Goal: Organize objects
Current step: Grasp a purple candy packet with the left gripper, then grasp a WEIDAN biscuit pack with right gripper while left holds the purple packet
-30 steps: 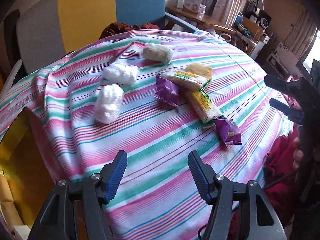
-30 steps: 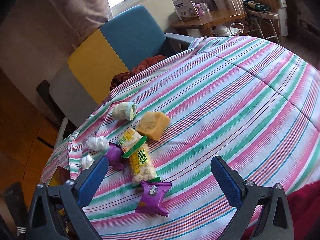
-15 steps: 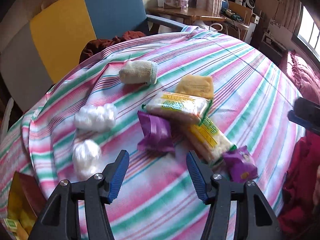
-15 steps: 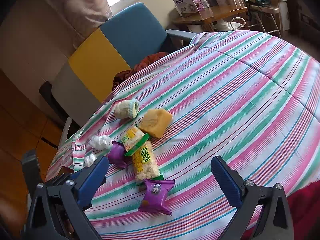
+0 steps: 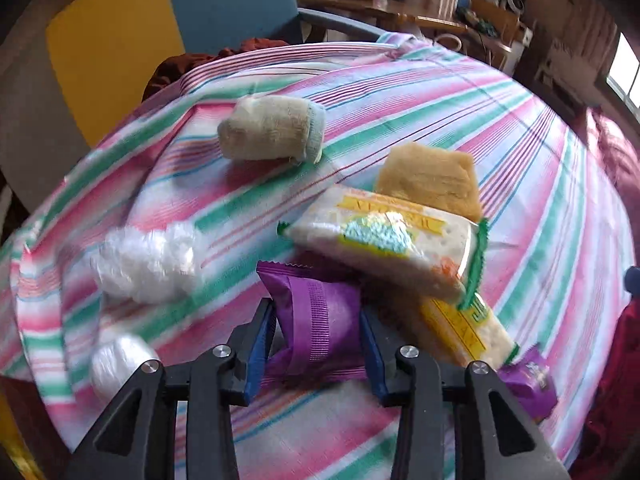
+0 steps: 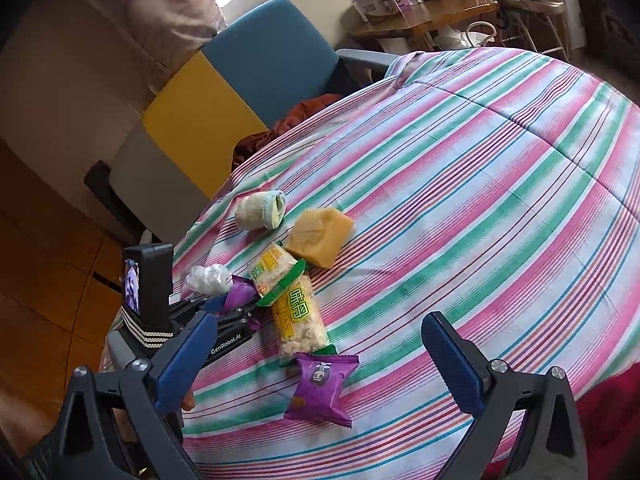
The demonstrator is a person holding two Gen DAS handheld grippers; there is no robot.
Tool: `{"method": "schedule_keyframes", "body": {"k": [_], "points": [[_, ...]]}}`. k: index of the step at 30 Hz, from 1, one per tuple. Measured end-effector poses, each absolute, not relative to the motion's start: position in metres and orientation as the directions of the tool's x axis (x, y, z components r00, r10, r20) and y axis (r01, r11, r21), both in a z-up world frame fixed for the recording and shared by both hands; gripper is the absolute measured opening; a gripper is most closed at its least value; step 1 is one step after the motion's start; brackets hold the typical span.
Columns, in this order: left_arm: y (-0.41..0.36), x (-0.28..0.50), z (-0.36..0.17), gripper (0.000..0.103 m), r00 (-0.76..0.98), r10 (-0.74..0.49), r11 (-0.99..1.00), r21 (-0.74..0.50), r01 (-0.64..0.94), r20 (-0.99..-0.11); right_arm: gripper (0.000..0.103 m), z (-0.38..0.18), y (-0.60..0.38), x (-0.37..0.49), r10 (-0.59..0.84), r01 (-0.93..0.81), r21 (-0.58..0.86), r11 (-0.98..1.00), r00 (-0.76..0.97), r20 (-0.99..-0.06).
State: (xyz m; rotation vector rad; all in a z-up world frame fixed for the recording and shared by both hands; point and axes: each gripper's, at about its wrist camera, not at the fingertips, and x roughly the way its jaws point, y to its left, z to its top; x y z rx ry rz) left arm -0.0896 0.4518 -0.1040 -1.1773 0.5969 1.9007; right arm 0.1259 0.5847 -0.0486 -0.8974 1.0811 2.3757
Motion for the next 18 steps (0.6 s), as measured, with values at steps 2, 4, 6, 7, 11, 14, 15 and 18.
{"method": "schedule_keyframes", "body": {"k": [2, 4, 6, 7, 11, 14, 15, 18], "points": [[0.436, -0.081, -0.103, 0.035, -0.244, 0.399, -0.581, -0.038, -0.813, -0.884, 0.103, -0.049, 0.585, 0.126, 0.073, -0.567, 0.532, -0.629, -0.724, -0.686], [0.415, -0.067, -0.103, 0.035, -0.242, 0.414, -0.59, -0.056, -0.805, -0.877, 0.103, -0.05, 0.585, 0.124, 0.071, -0.571, 0.529, -0.627, -0.719, -0.691], [0.396, -0.05, -0.104, 0.034, -0.253, 0.424, -0.595, -0.057, -0.801, -0.87, 0.103, -0.051, 0.585, 0.123, 0.071, -0.575, 0.525, -0.627, -0.713, -0.697], [0.385, -0.039, -0.103, 0.034, -0.268, 0.433, -0.596, -0.051, -0.801, -0.861, 0.103, -0.051, 0.585, 0.122, 0.072, -0.576, 0.522, -0.629, -0.712, -0.699], [0.35, -0.017, -0.103, 0.034, -0.27, 0.464, -0.613, -0.086, -0.785, -0.844, 0.103, -0.052, 0.584, 0.122, 0.086, -0.588, 0.502, -0.634, -0.699, -0.71], [0.33, -0.006, -0.101, 0.034, -0.256, 0.491, -0.624, -0.131, -0.771, -0.832, 0.103, -0.052, 0.583, 0.119, 0.098, -0.601, 0.477, -0.642, -0.68, -0.726], [0.323, 0.001, -0.1, 0.034, -0.254, 0.502, -0.622, -0.141, -0.771, -0.827, 0.103, -0.052, 0.582, 0.118, 0.103, -0.605, 0.467, -0.645, -0.674, -0.732], [0.311, 0.013, -0.099, 0.034, -0.243, 0.515, -0.613, -0.154, -0.775, -0.822, 0.103, -0.052, 0.58, 0.115, 0.119, -0.616, 0.437, -0.656, -0.656, -0.746]]}}
